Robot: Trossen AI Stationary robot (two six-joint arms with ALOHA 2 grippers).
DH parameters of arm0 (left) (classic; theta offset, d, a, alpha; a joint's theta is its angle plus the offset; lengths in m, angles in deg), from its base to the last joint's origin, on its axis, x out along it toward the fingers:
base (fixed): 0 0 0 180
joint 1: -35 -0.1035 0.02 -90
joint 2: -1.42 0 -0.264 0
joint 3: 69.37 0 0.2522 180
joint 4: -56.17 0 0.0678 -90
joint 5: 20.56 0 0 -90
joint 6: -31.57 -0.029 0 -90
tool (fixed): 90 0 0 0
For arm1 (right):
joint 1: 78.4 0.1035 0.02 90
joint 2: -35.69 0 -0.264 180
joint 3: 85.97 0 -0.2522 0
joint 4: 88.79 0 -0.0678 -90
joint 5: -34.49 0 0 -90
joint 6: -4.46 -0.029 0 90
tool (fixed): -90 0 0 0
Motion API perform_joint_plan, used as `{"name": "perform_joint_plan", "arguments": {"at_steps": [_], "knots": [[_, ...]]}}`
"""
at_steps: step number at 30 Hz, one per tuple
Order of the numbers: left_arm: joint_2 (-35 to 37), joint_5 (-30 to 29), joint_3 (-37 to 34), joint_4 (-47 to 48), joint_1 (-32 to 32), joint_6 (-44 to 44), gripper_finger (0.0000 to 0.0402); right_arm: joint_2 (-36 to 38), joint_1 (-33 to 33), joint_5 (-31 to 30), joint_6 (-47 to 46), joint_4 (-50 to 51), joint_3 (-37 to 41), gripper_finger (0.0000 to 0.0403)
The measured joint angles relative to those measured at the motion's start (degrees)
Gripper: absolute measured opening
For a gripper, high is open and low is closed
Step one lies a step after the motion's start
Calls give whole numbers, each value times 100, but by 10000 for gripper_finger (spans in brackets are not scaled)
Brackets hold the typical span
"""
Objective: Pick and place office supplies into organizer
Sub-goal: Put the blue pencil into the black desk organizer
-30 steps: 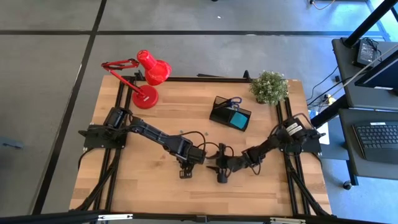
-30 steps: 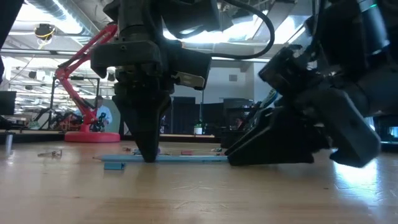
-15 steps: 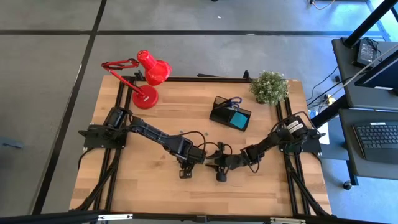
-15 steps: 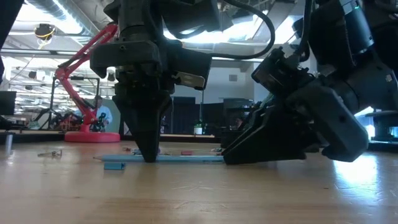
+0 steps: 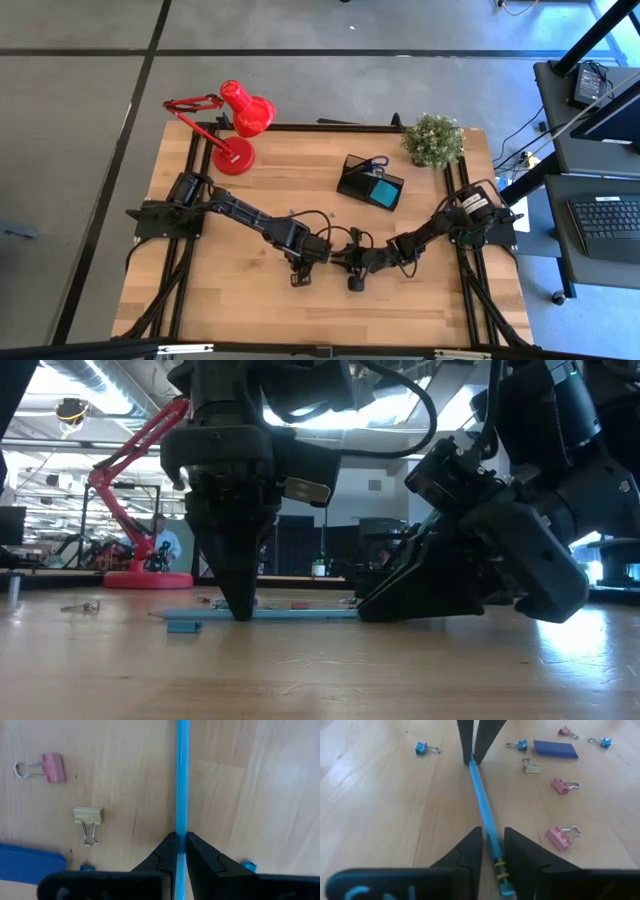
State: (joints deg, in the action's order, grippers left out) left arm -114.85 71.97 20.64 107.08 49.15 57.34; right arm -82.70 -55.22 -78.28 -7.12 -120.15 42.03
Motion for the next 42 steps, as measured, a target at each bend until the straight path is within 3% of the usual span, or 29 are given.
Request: {"name": "perform_joint_plan", "arguments": {"at_steps": [10,17,22,30,42], "knots": [[3,-35,3,10,0,-83,27,-94,-4,126,24,-142,2,38],[0,-55,121,108,0,-97,27,-94,-11,172,-128,-148,2,52],[-15,-64,204,195,0,-124,27,-92,-11,221,-58,-150,4,29],[121,-288,236,269,50,-402,27,-92,-11,226,-23,-167,4,27],[669,-208,284,-148,80,-805,81,-131,-15,255,1,-403,17,27]]}}
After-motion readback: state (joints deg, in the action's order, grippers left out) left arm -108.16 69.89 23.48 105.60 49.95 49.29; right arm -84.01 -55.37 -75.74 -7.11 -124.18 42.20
